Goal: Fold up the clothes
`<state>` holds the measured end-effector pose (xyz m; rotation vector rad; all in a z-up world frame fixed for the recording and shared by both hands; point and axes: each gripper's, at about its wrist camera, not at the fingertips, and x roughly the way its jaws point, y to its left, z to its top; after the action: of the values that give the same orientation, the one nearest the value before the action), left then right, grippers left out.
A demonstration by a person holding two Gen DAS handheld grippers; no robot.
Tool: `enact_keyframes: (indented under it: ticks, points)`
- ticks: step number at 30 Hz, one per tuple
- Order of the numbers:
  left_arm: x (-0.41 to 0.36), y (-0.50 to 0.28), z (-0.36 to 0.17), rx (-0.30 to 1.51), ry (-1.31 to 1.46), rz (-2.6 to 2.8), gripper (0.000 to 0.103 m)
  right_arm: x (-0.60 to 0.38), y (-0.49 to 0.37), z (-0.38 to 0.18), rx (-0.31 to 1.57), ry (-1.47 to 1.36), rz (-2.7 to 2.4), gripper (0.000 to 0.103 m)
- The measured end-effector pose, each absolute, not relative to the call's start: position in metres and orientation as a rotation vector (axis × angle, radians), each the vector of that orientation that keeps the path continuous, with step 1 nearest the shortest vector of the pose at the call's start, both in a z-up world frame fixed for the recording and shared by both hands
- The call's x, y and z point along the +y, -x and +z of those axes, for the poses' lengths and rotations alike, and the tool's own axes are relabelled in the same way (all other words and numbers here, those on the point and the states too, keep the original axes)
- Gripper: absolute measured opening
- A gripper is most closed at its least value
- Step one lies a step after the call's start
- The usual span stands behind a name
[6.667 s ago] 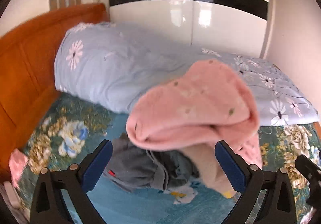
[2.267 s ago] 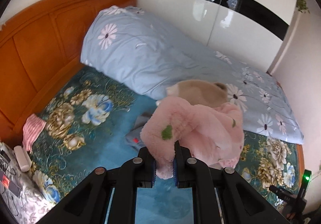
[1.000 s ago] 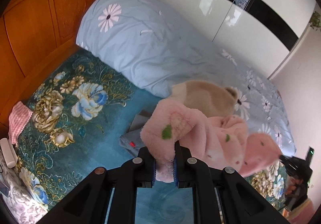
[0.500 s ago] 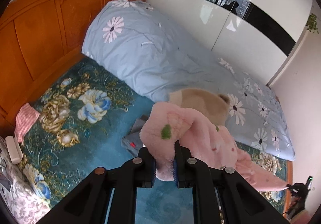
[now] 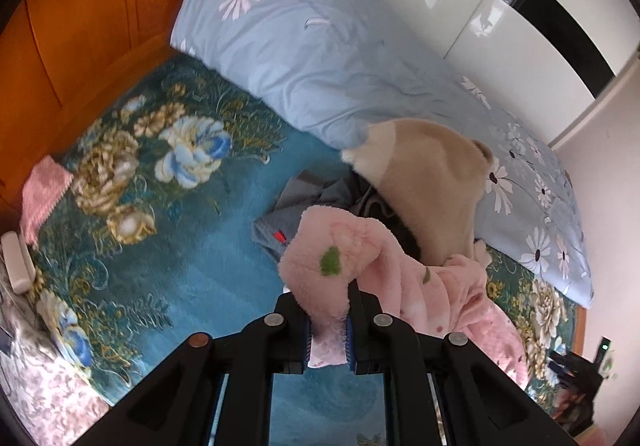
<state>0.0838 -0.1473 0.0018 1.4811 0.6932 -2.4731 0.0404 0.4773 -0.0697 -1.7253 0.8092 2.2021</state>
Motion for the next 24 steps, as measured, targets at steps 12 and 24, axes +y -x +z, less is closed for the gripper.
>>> enact_keyframes:
  ticks: [12, 24]
  points:
    - [-0.176, -0.090, -0.023, 0.793, -1.550, -2.451, 0.013, 0.288, 0.060, -0.126, 0.800, 2.036, 2.231, 0.065]
    - [-0.176, -0.087, -0.022, 0.813, -1.514, -2.458, 0.013, 0.427, 0.006, -0.066, 0.705, 1.840, 2.185, 0.007]
